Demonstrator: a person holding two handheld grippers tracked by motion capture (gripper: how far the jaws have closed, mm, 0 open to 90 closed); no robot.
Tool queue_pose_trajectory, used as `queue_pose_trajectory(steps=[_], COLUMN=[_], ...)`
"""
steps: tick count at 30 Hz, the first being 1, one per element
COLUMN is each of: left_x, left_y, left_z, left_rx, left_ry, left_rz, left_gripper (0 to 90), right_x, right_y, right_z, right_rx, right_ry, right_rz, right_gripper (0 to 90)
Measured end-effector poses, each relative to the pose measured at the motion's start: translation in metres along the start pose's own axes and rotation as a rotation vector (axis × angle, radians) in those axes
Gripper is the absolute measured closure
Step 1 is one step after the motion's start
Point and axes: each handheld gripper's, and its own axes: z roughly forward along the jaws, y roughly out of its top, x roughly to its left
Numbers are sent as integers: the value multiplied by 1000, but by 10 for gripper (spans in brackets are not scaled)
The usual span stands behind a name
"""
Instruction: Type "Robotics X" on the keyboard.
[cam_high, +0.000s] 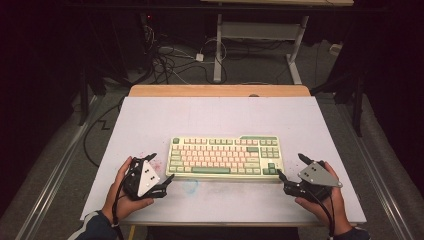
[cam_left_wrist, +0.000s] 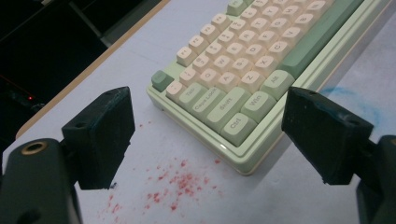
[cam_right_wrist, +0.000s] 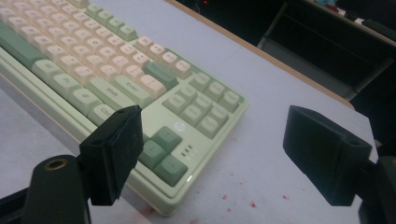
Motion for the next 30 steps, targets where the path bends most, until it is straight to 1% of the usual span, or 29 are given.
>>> queue_pose_trajectory(steps=[3, 7, 11, 12, 14, 16, 17, 19, 21, 22, 24, 26, 28, 30], left_x=[3, 5, 7, 7, 7, 8, 8, 9, 10, 10, 10, 11, 11, 11], left_y=[-3, -8, -12, -12, -15, -18, -19, -22, -24, -26, -27, -28, -28, -29], left_z=[-3, -5, -8, -9, -10, -12, -13, -14, -16, -17, -19, -19, -19, -19], left_rx=[1, 1, 5, 5, 9, 19, 22, 32, 40, 43, 45, 45, 47, 51], left_ry=[10, 22, 26, 26, 29, 31, 31, 36, 36, 42, 43, 52, 51, 52], left_rz=[-8, -2, -7, -15, -20, -20, -27, -25, -42, -33, -41, -34, -42, -36], left_gripper=[161, 161, 161, 161, 161, 161, 161, 161, 161, 161, 161, 161, 161, 161], right_x=[-1, -2, -3, -4, -5, -6, -6, -6, -6, -6, -5, -5, -4, -5], right_y=[-3, -7, -12, -14, -17, -22, -24, -29, -35, -37, -42, -46, -47, -47], right_z=[-1, -3, -4, -4, -5, -5, -5, -5, -6, -6, -8, -9, -9, -9], right_rx=[4, 4, 11, 8, 16, 20, 25, 28, 35, 37, 35, 40, 43, 40], right_ry=[-4, -7, -11, -10, -16, -14, -16, -18, -22, -16, -24, -19, -19, -25], right_rz=[4, 10, 12, 18, 22, 37, 39, 42, 48, 48, 54, 59, 61, 61], right_gripper=[207, 207, 207, 206, 207, 207, 207, 207, 207, 206, 207, 207, 207, 207])
